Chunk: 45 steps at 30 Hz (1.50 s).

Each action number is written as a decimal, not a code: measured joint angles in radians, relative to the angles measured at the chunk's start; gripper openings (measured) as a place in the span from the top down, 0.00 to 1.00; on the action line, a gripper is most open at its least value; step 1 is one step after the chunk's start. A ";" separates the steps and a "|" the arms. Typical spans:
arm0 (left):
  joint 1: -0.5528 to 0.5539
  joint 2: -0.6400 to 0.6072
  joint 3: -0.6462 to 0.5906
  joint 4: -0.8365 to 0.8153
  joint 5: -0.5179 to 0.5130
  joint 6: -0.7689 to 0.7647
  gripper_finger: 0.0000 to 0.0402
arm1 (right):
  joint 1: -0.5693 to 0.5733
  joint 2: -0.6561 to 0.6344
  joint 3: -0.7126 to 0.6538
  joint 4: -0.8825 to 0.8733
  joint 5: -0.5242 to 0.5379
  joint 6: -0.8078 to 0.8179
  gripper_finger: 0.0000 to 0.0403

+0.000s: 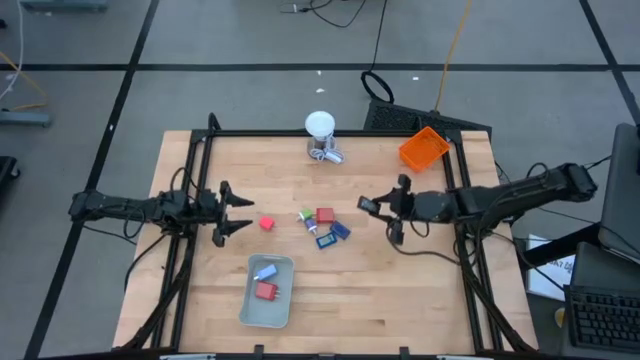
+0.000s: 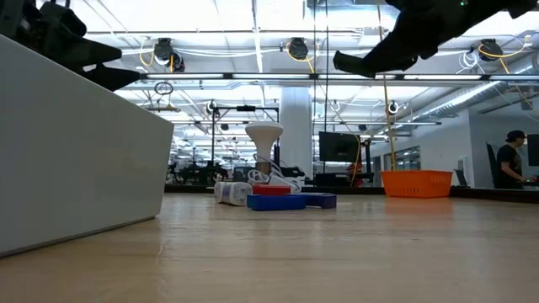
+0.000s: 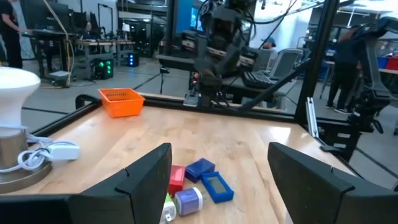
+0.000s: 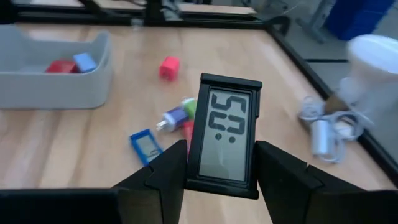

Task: Pick & Place Office items
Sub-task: Put the black digital clock into the orange bin

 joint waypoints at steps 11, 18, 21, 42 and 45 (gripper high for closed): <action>-0.001 0.000 0.000 -0.028 0.016 -0.005 0.39 | -0.222 -0.042 0.000 -0.115 0.001 0.029 0.59; -0.001 0.000 0.000 -0.036 0.015 0.004 0.35 | -0.383 -0.041 0.000 -0.165 -0.001 0.071 0.59; -0.001 0.000 0.001 -0.054 0.015 0.020 0.33 | -0.453 -0.041 0.000 -0.168 -0.002 0.099 0.59; -0.001 0.001 0.002 -0.131 0.014 0.000 0.38 | -0.866 -0.042 -0.107 -0.179 -0.082 0.129 0.59; -0.001 0.001 0.002 -0.131 0.014 -0.002 0.37 | -0.913 -0.042 -0.129 -0.180 -0.111 0.128 0.59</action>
